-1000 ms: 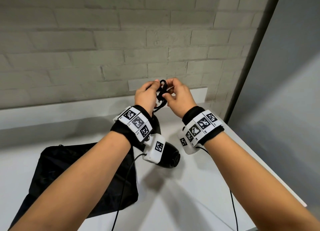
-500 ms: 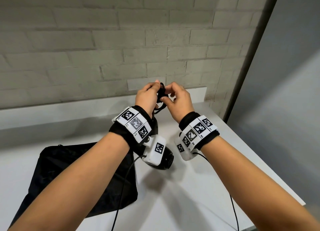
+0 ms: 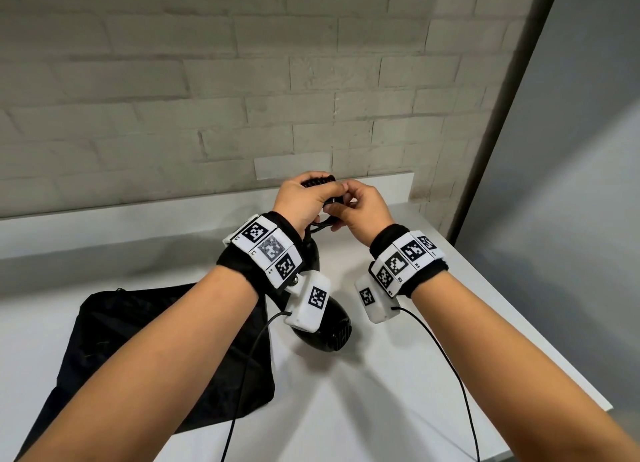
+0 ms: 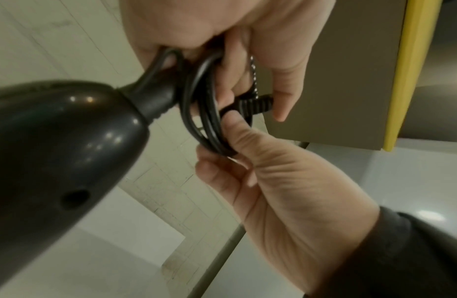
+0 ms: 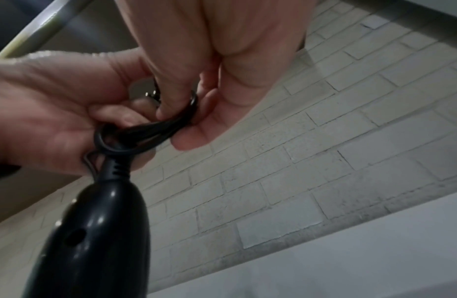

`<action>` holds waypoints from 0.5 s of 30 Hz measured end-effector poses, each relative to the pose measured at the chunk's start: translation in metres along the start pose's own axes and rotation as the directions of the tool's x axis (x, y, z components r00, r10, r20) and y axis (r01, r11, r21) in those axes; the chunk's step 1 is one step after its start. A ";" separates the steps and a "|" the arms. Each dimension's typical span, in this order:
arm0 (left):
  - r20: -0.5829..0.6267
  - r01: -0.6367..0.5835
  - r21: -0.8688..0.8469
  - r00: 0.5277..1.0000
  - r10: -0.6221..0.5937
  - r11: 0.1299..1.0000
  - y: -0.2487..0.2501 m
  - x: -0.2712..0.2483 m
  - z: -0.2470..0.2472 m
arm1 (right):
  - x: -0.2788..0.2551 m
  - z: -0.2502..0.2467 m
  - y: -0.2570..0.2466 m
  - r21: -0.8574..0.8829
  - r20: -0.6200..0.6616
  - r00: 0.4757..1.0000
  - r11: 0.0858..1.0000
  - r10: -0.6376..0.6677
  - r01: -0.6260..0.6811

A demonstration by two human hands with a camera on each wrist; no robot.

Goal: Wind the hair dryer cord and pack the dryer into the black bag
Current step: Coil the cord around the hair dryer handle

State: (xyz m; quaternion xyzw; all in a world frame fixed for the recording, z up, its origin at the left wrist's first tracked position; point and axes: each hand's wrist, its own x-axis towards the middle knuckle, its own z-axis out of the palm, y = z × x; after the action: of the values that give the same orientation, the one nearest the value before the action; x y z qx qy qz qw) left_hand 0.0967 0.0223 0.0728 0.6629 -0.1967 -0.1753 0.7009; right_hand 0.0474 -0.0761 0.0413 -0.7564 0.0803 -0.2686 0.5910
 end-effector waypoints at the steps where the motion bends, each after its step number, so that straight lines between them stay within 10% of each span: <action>1: 0.016 -0.005 -0.002 1.000 0.005 1.000 0.000 0.000 0.001 | 0.000 0.000 -0.001 -0.004 -0.012 1.000 1.000 -0.001 0.001; 15: 0.075 -0.002 -0.145 0.997 0.013 0.989 0.011 -0.006 -0.003 | 0.005 -0.014 0.004 -0.105 0.109 0.979 0.978 -0.171 0.182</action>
State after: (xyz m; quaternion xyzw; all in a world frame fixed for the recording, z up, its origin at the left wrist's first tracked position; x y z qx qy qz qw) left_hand 0.0932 0.0282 0.0837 0.6024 -0.2124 -0.2115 0.7398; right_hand 0.0459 -0.0913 0.0408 -0.8055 -0.0014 -0.2771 0.5238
